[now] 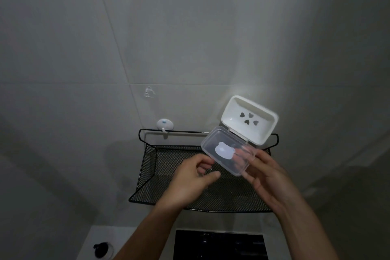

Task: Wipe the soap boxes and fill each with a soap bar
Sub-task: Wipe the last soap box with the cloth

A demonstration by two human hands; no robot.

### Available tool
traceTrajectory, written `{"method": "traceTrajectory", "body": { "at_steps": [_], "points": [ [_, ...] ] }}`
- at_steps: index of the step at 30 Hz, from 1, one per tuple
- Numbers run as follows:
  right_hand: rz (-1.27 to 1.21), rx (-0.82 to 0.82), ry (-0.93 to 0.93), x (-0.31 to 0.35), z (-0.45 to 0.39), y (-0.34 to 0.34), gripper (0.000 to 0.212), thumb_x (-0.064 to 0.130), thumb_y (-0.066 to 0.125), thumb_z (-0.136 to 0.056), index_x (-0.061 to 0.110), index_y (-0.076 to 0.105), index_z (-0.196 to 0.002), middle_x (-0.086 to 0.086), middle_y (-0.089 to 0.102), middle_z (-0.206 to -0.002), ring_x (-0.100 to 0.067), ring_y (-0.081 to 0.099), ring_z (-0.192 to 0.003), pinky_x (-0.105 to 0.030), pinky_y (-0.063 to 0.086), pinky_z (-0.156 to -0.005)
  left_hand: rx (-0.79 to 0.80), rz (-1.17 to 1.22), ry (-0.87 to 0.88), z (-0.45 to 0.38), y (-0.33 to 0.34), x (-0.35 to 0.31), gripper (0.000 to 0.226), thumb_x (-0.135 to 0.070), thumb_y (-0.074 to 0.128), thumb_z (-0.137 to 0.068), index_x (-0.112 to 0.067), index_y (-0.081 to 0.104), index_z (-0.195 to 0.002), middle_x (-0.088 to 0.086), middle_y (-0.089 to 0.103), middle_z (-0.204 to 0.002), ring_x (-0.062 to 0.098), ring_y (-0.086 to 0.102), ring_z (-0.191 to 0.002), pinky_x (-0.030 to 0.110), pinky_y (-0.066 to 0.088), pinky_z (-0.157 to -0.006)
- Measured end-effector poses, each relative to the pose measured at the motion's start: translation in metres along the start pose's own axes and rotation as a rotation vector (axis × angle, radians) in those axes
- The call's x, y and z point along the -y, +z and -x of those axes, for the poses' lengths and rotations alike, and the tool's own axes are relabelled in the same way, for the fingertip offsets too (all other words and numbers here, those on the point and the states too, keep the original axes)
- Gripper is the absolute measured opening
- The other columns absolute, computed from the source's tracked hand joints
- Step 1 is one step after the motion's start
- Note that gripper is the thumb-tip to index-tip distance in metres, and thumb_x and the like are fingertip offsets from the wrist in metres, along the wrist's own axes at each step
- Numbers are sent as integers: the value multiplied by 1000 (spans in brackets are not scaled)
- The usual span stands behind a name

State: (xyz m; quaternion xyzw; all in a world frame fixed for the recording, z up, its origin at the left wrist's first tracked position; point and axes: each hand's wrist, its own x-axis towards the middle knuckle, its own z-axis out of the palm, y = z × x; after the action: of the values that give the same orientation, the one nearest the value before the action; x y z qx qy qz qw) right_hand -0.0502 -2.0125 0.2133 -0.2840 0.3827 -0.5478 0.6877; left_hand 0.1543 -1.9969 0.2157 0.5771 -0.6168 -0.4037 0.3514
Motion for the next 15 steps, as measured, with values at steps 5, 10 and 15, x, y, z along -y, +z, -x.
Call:
{"method": "traceTrajectory", "body": {
  "at_steps": [5,10,15],
  "points": [
    [27,51,4,-10,-2,10,53,5,75,-73,4,64,-125,-12,73,-121,-24,70,-113,-30,60,-86,13,423,-90,6,10,-13,21,-16,74,-85,-10,65,-104,4,74,-92,18,70,-88,24,55,-77],
    [70,13,73,-17,-4,9,55,13,81,-66,5,69,-119,-12,74,-119,-22,71,-110,-32,56,-91,-12,673,-232,-3,9,-14,16,-5,66,-89,-1,61,-103,15,75,-97,27,73,-94,35,58,-82],
    [10,-111,111,-17,-4,-11,49,16,81,-65,6,69,-111,-17,74,-113,-26,74,-100,-37,55,-85,-43,660,-239,-13,-15,-9,15,-8,58,-95,2,62,-106,15,75,-95,27,73,-93,44,61,-82]
  ]
}}
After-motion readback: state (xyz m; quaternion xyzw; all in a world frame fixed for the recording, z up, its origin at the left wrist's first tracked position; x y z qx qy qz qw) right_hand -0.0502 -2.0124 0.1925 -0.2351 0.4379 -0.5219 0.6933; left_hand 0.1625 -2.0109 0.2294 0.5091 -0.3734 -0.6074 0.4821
